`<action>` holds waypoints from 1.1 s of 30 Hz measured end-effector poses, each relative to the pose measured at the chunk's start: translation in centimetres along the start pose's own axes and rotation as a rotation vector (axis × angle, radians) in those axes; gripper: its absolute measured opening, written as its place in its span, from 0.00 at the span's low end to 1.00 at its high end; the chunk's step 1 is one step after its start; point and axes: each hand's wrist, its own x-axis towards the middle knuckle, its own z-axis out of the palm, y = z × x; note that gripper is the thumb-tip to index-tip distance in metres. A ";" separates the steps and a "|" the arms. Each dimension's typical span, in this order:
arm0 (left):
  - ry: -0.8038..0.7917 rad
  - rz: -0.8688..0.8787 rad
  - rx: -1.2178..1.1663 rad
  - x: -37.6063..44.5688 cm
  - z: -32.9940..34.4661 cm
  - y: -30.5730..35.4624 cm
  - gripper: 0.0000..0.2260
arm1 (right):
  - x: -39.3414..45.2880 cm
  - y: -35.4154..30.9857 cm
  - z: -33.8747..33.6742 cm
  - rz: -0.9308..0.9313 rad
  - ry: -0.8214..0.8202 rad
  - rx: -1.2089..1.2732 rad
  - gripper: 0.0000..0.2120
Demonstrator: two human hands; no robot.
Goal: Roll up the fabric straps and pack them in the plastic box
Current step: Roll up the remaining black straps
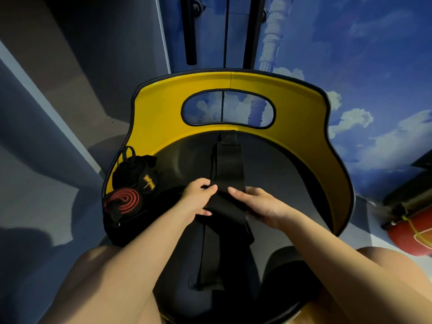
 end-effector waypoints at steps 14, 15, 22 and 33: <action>-0.327 0.051 -0.010 -2.4 -0.6 -1.1 0.15 | -2.1 1.2 0.4 -0.333 0.142 -0.071 0.05; -0.338 0.066 0.034 -2.6 -0.6 -1.1 0.15 | -2.3 1.1 0.6 -0.324 0.144 -0.035 0.05; -0.207 0.063 0.121 -3.9 -1.2 -1.6 0.13 | -3.1 1.9 1.8 -0.158 0.207 0.069 0.06; -0.206 -0.041 0.396 -4.9 -0.2 -4.9 0.15 | -2.4 5.5 2.2 0.067 0.277 -0.337 0.10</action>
